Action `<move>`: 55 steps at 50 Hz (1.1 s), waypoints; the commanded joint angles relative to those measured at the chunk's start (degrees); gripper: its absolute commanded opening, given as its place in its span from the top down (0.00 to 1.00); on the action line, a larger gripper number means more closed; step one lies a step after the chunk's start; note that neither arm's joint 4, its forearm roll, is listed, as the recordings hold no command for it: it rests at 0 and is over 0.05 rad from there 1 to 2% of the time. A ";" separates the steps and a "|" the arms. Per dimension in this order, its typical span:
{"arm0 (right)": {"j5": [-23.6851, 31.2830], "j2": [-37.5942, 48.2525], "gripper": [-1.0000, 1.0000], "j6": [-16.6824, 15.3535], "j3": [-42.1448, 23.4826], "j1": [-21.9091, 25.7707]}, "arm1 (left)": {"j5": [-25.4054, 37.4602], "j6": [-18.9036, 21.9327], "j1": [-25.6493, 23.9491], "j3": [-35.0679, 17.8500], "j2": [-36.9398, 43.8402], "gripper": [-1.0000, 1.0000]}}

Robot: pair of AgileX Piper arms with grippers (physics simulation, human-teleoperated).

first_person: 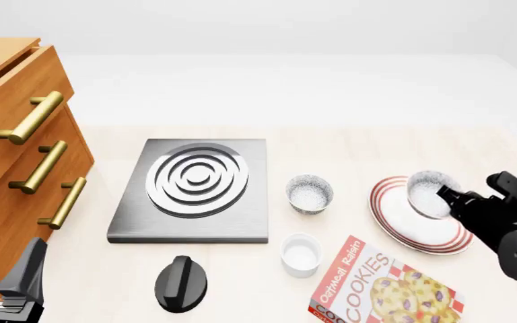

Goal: Pick the akita bowl next to the plate and place it on the plate.

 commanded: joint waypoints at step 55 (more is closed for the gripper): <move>-5.00 11.43 1.00 -3.81 -2.50 -2.01 | 0.00 0.00 0.00 0.00 0.00 0.00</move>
